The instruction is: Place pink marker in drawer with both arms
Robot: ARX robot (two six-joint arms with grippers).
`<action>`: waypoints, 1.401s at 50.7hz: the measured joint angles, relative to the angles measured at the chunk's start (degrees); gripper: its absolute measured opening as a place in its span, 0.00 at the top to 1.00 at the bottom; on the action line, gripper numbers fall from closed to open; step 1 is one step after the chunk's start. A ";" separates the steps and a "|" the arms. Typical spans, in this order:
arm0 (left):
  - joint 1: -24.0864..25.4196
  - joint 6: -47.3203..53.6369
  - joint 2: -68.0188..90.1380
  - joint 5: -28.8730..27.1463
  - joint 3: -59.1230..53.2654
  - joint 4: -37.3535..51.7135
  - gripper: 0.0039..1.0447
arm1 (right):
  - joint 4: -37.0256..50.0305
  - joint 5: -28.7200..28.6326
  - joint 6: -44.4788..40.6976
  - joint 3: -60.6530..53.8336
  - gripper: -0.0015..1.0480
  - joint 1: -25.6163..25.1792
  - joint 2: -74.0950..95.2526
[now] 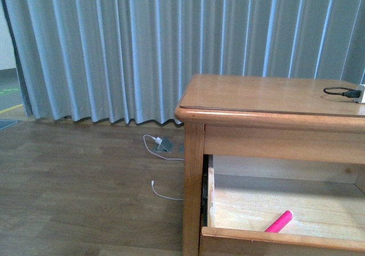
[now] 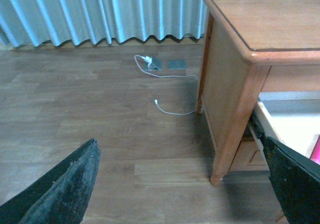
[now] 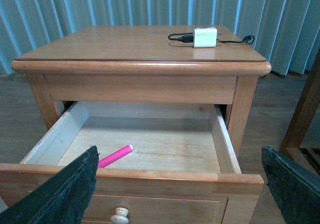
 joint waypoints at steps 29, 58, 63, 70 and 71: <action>1.68 -11.10 -22.16 -7.28 -11.52 -8.11 0.06 | 0.00 0.02 0.00 0.00 0.08 0.00 0.00; 18.99 -0.83 -36.00 15.47 -18.51 -11.26 0.96 | 0.00 0.02 0.00 0.00 0.08 0.00 0.00; 19.06 -0.72 -36.59 15.58 -19.32 -11.26 0.96 | 0.00 0.02 0.00 0.00 0.08 0.02 0.00; 19.12 -0.72 -37.11 15.58 -19.93 -11.26 0.96 | 0.00 0.00 0.00 0.00 0.08 0.02 0.00; 19.12 -0.72 -37.20 15.58 -20.02 -11.26 0.96 | 0.00 0.00 -0.02 0.00 0.08 0.02 0.00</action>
